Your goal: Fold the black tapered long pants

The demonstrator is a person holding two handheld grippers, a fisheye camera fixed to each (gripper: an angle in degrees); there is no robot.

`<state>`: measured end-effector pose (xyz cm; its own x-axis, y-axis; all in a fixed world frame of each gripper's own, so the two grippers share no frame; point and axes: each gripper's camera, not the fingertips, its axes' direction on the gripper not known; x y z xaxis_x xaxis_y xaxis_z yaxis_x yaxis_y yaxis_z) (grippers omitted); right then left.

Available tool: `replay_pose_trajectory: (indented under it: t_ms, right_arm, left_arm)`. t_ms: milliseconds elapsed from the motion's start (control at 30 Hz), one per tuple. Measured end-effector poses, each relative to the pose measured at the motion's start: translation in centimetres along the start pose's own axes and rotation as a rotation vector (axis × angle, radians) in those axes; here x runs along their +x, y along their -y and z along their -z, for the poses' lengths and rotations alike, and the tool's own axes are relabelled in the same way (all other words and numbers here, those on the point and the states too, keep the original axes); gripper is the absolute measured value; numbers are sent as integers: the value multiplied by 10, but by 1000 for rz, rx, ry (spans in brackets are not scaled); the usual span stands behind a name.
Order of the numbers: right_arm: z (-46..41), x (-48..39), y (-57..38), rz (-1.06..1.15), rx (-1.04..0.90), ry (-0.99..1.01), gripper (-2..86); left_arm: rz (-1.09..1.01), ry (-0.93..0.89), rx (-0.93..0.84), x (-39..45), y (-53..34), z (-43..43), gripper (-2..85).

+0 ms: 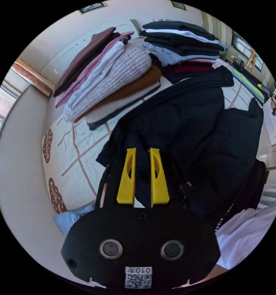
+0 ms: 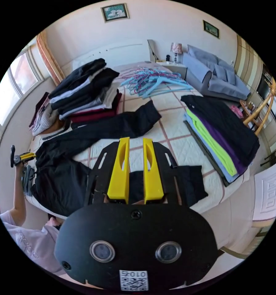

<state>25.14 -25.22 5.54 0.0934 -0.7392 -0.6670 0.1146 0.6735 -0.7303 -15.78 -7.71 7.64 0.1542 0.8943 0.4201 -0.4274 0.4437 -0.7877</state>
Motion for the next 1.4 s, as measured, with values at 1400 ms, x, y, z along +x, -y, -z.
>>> replay_pose_trajectory:
  t_ms: [1400]
  right_arm:
    - [-111,-417,-225,1085,-50,-135,54]
  left_arm:
    - [55,-445,144,-62,-265,-42,9]
